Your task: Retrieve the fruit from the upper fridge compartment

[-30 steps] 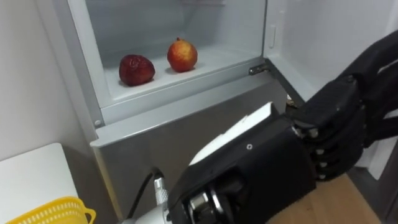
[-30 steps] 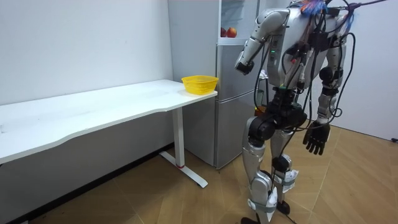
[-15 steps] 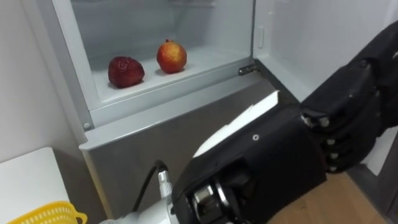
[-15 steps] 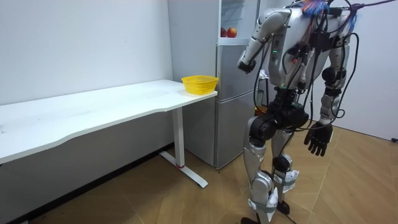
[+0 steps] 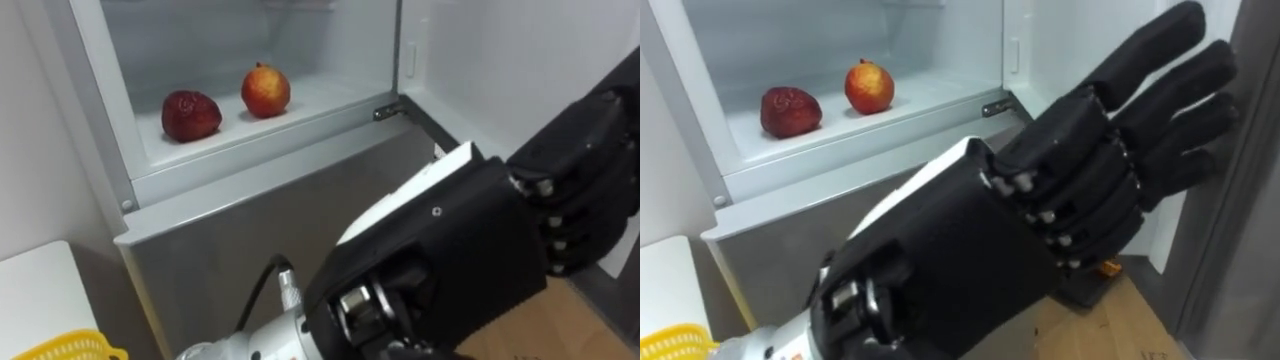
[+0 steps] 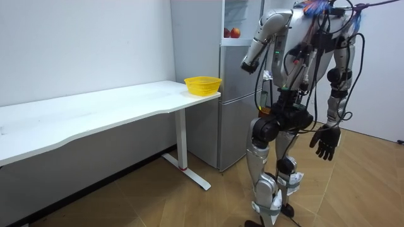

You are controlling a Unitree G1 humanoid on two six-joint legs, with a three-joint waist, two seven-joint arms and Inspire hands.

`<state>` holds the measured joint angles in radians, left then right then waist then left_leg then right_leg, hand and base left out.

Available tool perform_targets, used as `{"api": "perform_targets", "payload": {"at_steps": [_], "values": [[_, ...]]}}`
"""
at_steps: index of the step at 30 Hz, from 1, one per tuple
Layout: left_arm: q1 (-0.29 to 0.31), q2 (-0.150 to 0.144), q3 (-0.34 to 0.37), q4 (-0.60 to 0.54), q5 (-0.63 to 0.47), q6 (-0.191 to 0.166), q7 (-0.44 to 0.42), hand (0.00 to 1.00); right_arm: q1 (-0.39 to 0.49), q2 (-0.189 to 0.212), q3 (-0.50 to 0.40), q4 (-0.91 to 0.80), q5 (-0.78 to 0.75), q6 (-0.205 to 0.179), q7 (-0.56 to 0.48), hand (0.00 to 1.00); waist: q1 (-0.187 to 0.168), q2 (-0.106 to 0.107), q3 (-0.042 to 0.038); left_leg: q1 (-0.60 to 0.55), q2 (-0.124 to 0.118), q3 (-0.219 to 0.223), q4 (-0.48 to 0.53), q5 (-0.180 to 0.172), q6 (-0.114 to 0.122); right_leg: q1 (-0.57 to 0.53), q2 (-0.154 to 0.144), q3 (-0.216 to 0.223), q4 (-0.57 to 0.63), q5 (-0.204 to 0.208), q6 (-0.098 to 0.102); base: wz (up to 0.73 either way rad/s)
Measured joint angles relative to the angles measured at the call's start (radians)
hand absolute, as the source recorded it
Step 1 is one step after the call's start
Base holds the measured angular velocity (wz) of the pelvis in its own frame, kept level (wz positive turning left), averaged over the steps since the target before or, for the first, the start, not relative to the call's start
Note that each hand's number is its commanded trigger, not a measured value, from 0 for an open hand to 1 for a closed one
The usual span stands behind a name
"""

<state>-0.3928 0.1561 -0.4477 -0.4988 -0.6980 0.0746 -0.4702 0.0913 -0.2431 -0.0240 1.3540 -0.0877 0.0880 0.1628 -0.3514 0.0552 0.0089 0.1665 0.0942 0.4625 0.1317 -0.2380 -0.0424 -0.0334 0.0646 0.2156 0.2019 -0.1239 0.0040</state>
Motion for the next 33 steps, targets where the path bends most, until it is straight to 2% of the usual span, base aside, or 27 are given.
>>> {"api": "perform_targets", "payload": {"at_steps": [5,8,12,17,20,33], "values": [[-0.01,-0.004,-0.01,0.08,-0.014,0.002,0.02,0.0,-0.013,0.002,0.0,0.009,0.003,0.0,-0.027,0.0,-0.035,0.013,0.0088,-0.006,0.0,0.004,0.0,-0.001,0.0,-0.015,0.001,0.003,0.003,0.0,0.0,-0.04],[-0.01,-0.004,-0.027,0.091,-0.014,0.005,0.027,0.0,-0.013,0.005,0.0,0.009,0.003,0.003,-0.042,0.0,-0.037,0.017,0.0094,-0.016,0.001,0.004,0.001,-0.001,-0.001,-0.027,0.005,0.007,0.004,0.001,-0.001,-0.07],[-0.019,-0.003,-0.027,0.106,-0.013,0.009,0.028,0.0,-0.012,0.005,0.002,0.007,0.002,0.011,-0.052,0.0,-0.037,0.02,0.0081,-0.022,0.0,0.007,0.002,-0.001,-0.001,-0.041,0.009,0.026,0.008,0.002,-0.001,-0.14],[-0.077,0.019,-0.022,0.143,-0.018,0.012,0.026,0.0,0.014,0.005,0.001,-0.025,-0.002,0.022,-0.051,0.0,-0.034,0.027,0.0033,-0.025,-0.001,0.017,0.002,-0.002,-0.001,-0.05,0.01,0.03,0.011,0.002,0.0,-0.05],[-0.096,0.021,-0.017,0.162,-0.019,0.013,0.026,0.0,0.033,0.005,0.002,-0.043,-0.002,0.023,-0.052,0.0,-0.031,0.03,0.0016,-0.024,-0.001,0.026,0.002,-0.002,-0.001,-0.055,0.012,0.032,0.018,0.002,0.0,-0.08],[-0.116,0.021,0.002,0.202,-0.017,0.015,0.042,0.0,0.044,0.005,0.003,-0.066,-0.002,0.036,-0.074,0.0,-0.017,0.036,-0.0024,-0.017,0.0,0.029,0.004,-0.004,-0.002,-0.053,0.019,0.043,0.041,0.003,0.0,-0.04]]}}
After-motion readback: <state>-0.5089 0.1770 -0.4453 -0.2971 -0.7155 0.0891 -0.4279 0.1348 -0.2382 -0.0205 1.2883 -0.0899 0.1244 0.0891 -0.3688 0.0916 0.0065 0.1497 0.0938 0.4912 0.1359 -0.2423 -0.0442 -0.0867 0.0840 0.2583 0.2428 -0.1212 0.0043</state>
